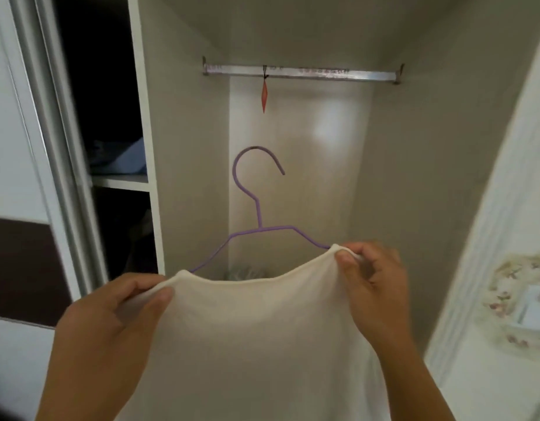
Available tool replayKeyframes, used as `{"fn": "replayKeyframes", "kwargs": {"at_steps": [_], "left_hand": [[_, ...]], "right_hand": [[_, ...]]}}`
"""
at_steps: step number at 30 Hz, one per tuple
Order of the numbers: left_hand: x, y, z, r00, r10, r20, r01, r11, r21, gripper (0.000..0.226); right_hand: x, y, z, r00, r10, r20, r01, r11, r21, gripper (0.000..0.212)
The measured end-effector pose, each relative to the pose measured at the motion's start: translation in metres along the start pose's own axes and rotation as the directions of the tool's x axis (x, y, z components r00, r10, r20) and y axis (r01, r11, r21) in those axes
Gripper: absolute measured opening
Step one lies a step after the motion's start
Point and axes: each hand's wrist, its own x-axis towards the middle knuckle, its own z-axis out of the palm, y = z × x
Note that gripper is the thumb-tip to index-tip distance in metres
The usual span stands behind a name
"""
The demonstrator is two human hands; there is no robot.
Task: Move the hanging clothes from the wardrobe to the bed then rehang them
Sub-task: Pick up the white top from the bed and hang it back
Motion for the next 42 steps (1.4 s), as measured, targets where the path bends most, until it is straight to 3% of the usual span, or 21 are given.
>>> {"fn": "replayKeyframes", "kwargs": {"at_steps": [4, 7, 9, 11, 14, 21, 26, 32, 34, 39, 40, 42], "left_hand": [[0.028, -0.009, -0.003, 0.999, 0.006, -0.033, -0.006, 1.000, 0.000, 0.012], [0.054, -0.025, -0.013, 0.995, -0.043, -0.089, 0.035, 0.995, -0.090, 0.047], [0.071, -0.035, -0.019, 0.993, -0.043, -0.108, 0.024, 0.986, -0.164, 0.059], [0.087, -0.026, -0.025, 0.995, -0.002, -0.103, -0.022, 0.974, -0.226, 0.046], [0.112, -0.008, -0.032, 0.990, 0.120, -0.075, -0.132, 0.972, -0.194, 0.006], [0.156, 0.027, -0.033, 0.934, 0.354, 0.048, -0.333, 0.912, -0.239, 0.013], [0.180, 0.061, 0.004, 0.869, 0.489, -0.072, -0.494, 0.867, -0.068, 0.033], [0.215, 0.105, 0.074, 0.849, 0.492, -0.193, -0.505, 0.863, -0.024, 0.029], [0.223, 0.121, 0.100, 0.851, 0.486, -0.201, -0.500, 0.866, -0.026, 0.029], [0.215, 0.171, 0.158, 0.862, 0.469, -0.192, -0.466, 0.882, 0.064, 0.028], [0.212, 0.179, 0.168, 0.869, 0.463, -0.175, -0.458, 0.886, 0.072, 0.027], [0.205, 0.191, 0.191, 0.882, 0.450, -0.136, -0.444, 0.893, 0.078, 0.024]], "right_hand": [[0.041, 0.016, 0.034, 0.998, -0.063, -0.017, 0.063, 0.997, 0.048, 0.009], [0.069, 0.021, 0.059, 0.999, -0.040, -0.010, 0.041, 0.992, 0.120, 0.012], [0.089, 0.021, 0.074, 0.999, -0.039, -0.008, 0.040, 0.985, 0.169, 0.011], [0.111, 0.019, 0.090, 0.999, -0.049, -0.007, 0.049, 0.979, 0.198, 0.009], [0.142, 0.012, 0.112, 0.998, -0.065, 0.022, 0.059, 0.975, 0.214, 0.010], [0.197, -0.001, 0.145, 0.998, -0.058, 0.030, 0.050, 0.974, 0.219, 0.011], [0.231, -0.003, 0.157, 0.998, 0.027, -0.057, -0.017, 0.986, 0.168, 0.014], [0.272, -0.010, 0.146, 0.978, 0.196, -0.067, -0.199, 0.979, -0.050, 0.029], [0.281, -0.016, 0.139, 0.986, 0.168, -0.020, -0.169, 0.986, -0.017, 0.023], [0.295, -0.045, 0.108, 0.968, 0.173, 0.179, -0.204, 0.964, 0.171, 0.063], [0.300, -0.047, 0.101, 0.968, 0.169, 0.187, -0.200, 0.966, 0.165, 0.063], [0.312, -0.042, 0.088, 0.974, 0.149, 0.169, -0.162, 0.985, 0.063, 0.042]]}}
